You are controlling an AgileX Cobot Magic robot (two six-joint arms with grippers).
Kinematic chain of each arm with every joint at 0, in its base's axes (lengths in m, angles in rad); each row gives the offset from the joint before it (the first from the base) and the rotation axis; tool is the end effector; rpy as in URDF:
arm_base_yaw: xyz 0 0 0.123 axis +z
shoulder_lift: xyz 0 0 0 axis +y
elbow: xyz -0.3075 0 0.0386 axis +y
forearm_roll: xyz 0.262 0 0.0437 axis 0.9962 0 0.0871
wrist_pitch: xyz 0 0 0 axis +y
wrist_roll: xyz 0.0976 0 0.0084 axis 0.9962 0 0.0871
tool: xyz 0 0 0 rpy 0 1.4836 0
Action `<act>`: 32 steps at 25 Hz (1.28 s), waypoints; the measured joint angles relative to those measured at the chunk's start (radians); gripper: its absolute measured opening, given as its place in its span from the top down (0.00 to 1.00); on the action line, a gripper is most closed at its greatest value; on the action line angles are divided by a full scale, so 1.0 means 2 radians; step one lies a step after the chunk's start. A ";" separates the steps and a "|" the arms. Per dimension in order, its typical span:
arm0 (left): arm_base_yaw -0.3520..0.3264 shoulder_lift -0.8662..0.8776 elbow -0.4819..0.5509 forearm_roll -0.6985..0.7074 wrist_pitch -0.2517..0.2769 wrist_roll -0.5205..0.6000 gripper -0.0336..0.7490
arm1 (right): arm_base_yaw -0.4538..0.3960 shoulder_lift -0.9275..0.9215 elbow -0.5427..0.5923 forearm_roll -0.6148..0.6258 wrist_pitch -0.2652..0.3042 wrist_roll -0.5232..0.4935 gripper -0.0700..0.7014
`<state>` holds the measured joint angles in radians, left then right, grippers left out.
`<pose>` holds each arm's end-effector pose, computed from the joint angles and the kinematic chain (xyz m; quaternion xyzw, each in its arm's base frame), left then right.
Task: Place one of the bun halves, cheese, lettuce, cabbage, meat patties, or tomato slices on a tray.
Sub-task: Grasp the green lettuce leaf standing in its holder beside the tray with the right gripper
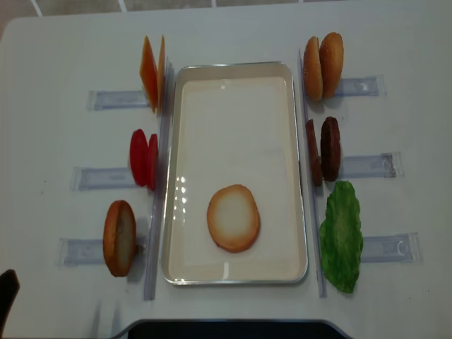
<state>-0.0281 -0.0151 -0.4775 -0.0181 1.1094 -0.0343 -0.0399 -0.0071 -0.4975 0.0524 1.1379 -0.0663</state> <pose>-0.0134 -0.0012 0.2698 -0.0022 0.8675 -0.0245 0.4969 -0.0158 0.0053 0.2734 -0.0136 0.8712 0.0001 0.4908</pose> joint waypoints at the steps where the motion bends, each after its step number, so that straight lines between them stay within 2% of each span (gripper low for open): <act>1: 0.000 0.000 0.000 0.000 0.000 0.000 0.61 | 0.000 0.000 0.000 0.000 0.000 0.000 0.30; 8: 0.000 0.000 0.000 0.000 0.000 0.000 0.61 | 0.000 0.025 0.000 0.001 0.000 0.000 0.30; 13: 0.000 0.000 0.000 0.000 0.000 0.000 0.62 | 0.000 0.118 -0.001 0.014 0.004 0.000 0.30; 21: 0.000 0.000 0.000 0.000 0.000 0.000 0.66 | 0.000 0.292 -0.022 0.028 0.039 0.000 0.30; 29: 0.000 0.000 0.000 0.000 0.000 0.000 0.67 | 0.000 0.410 -0.053 0.040 0.042 -0.004 0.30; 32: 0.000 0.000 0.000 0.000 0.000 0.000 0.69 | 0.014 0.447 -0.072 0.040 0.042 -0.007 0.30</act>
<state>-0.0281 -0.0151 -0.4775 -0.0181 1.1094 -0.0343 -0.0117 0.8863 -0.6415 0.1321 1.2221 -0.0810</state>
